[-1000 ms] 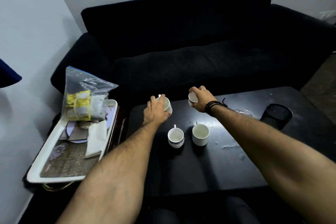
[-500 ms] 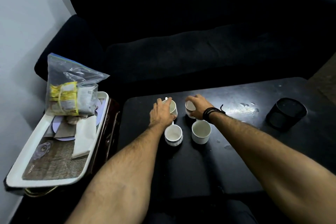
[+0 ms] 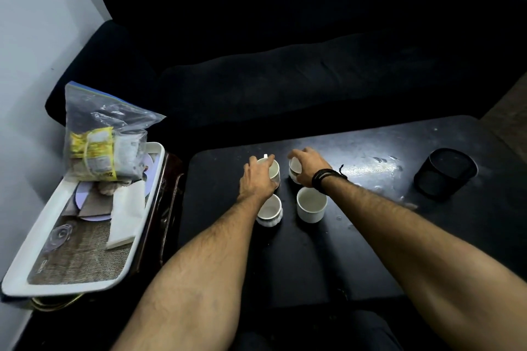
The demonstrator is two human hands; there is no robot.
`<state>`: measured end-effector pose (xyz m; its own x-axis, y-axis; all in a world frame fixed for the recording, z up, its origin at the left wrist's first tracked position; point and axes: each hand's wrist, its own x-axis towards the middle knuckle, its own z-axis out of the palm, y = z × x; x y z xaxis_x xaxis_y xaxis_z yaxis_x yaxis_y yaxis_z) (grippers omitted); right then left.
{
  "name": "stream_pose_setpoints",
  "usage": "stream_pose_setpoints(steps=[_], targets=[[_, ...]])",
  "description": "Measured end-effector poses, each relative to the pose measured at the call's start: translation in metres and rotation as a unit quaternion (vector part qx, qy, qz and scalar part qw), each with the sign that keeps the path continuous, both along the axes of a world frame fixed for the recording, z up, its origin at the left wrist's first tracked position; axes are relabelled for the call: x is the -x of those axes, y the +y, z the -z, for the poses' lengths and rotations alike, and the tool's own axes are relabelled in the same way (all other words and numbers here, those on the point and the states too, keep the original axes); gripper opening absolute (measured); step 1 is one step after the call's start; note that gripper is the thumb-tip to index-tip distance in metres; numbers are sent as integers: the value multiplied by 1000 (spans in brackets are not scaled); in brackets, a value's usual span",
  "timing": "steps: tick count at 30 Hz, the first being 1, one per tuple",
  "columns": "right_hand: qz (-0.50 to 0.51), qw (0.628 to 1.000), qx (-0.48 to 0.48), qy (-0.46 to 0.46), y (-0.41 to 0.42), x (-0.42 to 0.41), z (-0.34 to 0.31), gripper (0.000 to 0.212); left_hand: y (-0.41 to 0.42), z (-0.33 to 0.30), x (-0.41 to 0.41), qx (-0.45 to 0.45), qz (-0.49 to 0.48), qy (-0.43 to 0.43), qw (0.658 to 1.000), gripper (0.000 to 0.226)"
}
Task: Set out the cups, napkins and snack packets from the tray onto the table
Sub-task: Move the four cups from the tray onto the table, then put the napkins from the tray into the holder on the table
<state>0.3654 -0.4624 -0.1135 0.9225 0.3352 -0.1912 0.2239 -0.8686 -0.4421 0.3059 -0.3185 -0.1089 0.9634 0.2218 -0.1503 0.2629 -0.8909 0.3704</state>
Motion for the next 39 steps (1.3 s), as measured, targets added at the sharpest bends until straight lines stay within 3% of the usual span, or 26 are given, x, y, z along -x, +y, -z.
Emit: stream_pose_setpoints(steps=[4,8,15,20,26,30,33,39], targets=[[5,1000,16,5,3,2,-6,56,0,0,0,0,1,-2,1000,74],[17,999,27,-30,9,8,-15,69,4,-5,3,4,2,1,1000,87],[-40,992,-29,-119,51,25,-43,71,55,-28,32,-13,-41,-109,993,73],[-104,984,-55,-135,103,53,-56,65,123,-41,76,-68,-117,-159,978,56],[-188,973,-39,-129,160,88,-56,61,199,-41,135,-113,-311,-170,928,40],[-209,969,-28,-131,180,100,-53,61,225,-35,161,-22,-463,-54,884,61],[-212,969,-20,-126,187,103,-52,63,231,-31,164,13,-494,10,869,74],[-211,970,-15,-120,190,110,-50,62,232,-33,167,207,-514,-17,832,46]])
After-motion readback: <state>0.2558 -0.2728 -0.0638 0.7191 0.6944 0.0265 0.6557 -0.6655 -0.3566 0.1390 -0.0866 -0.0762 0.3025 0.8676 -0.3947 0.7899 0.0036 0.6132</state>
